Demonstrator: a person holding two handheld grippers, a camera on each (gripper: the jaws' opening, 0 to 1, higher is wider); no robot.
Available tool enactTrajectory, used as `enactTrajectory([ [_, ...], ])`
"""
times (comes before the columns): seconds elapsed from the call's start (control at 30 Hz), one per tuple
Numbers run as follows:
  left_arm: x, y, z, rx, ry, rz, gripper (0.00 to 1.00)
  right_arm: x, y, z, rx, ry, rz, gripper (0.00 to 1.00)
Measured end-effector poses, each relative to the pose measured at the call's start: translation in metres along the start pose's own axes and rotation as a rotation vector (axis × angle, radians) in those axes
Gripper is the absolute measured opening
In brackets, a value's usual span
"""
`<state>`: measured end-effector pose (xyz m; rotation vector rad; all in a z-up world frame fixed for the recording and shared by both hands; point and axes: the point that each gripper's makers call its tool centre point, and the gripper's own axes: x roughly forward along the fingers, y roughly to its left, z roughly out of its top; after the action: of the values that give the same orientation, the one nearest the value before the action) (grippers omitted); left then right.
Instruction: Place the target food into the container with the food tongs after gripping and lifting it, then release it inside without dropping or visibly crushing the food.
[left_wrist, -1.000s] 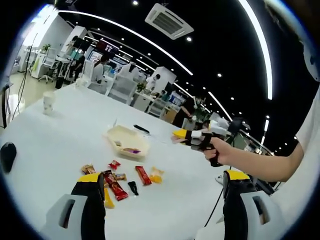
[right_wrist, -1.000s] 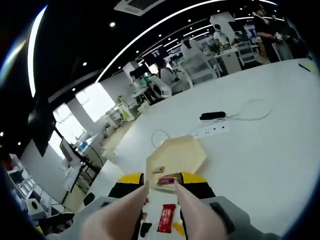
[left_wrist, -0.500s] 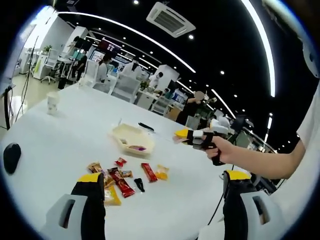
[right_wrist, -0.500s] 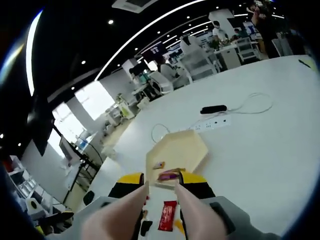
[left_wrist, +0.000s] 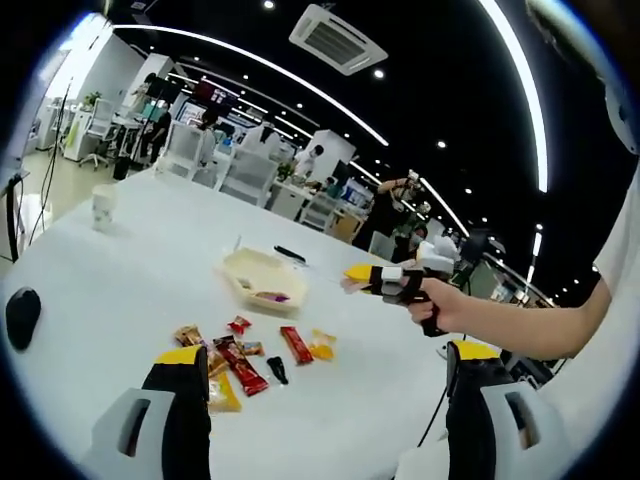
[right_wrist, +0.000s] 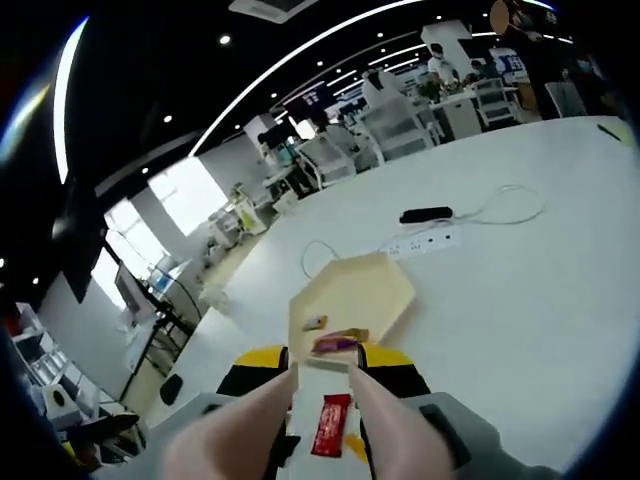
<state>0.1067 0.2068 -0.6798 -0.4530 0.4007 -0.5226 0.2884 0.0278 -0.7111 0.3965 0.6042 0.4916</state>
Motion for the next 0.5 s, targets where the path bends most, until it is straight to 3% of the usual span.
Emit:
enactTrajectory([
  [0.1, 0.000, 0.002, 0.002, 0.003, -0.005, 0.000, 0.99, 0.001, -0.001, -0.003, -0.026, 0.006, -0.007, 0.27],
  [0.17, 0.001, 0.003, 0.001, 0.001, -0.004, -0.001, 0.99, 0.003, 0.001, -0.007, -0.122, 0.019, 0.003, 0.27],
  [0.2, 0.001, 0.003, 0.001, -0.001, -0.004, -0.001, 0.99, 0.003, 0.003, -0.010, -0.130, 0.028, 0.003, 0.28],
  [0.5, 0.004, 0.003, 0.001, 0.004, 0.001, -0.003, 0.99, 0.009, 0.001, -0.019, -0.102, 0.036, 0.007, 0.28],
])
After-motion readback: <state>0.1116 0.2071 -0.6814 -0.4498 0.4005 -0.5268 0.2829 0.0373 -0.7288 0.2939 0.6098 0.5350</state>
